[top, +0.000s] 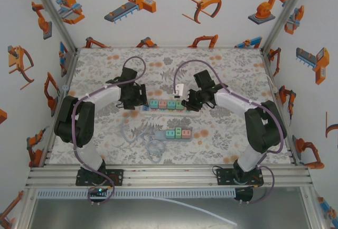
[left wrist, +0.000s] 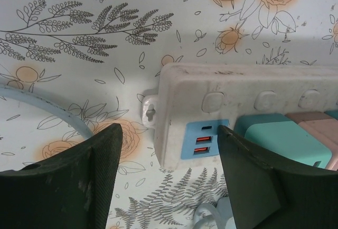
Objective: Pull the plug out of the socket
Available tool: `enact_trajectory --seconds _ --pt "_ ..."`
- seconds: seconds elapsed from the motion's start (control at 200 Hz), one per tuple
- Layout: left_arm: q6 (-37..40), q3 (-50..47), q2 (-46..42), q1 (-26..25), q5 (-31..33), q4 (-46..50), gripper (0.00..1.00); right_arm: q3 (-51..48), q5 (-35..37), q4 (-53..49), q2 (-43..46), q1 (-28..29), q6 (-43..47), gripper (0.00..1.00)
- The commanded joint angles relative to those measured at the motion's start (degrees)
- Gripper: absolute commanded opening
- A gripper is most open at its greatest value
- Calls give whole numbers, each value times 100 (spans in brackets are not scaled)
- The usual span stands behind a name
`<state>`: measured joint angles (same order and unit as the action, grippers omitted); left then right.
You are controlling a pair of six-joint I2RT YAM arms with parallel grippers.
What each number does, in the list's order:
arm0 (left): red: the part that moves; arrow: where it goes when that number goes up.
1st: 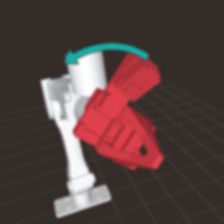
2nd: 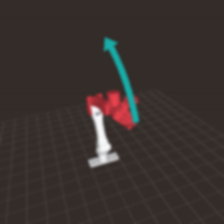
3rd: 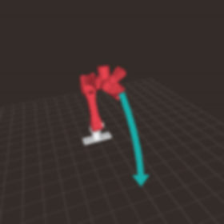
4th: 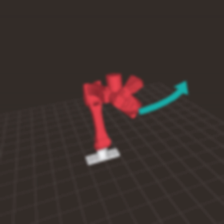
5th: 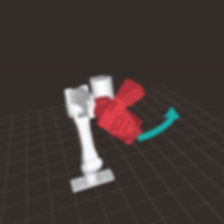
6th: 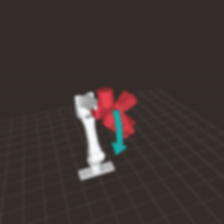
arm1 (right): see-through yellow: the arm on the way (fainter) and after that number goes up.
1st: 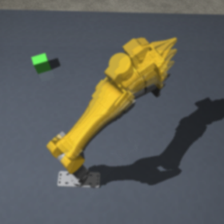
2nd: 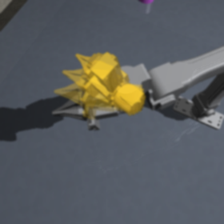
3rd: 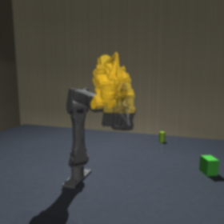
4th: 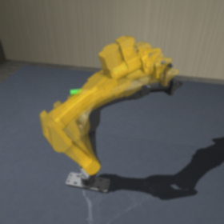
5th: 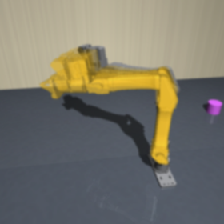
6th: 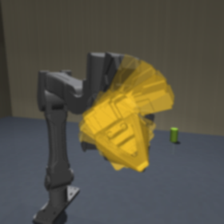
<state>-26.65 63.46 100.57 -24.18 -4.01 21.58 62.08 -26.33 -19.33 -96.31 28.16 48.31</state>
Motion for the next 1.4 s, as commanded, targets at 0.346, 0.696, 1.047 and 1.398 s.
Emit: enact_trajectory --seconds 0.346,0.696,1.047,1.398 --pt "137 -492 41 -15 504 290 66 278 -249 -391 298 5 -121 15" --pt "82 -598 77 -12 672 232 65 383 -260 -431 359 5 -251 12" --pt "75 -634 -199 -16 678 201 65 382 -173 -422 607 -4 -270 12" --pt "96 -457 -681 -12 551 415 70 507 -230 -450 1053 -4 -411 12"
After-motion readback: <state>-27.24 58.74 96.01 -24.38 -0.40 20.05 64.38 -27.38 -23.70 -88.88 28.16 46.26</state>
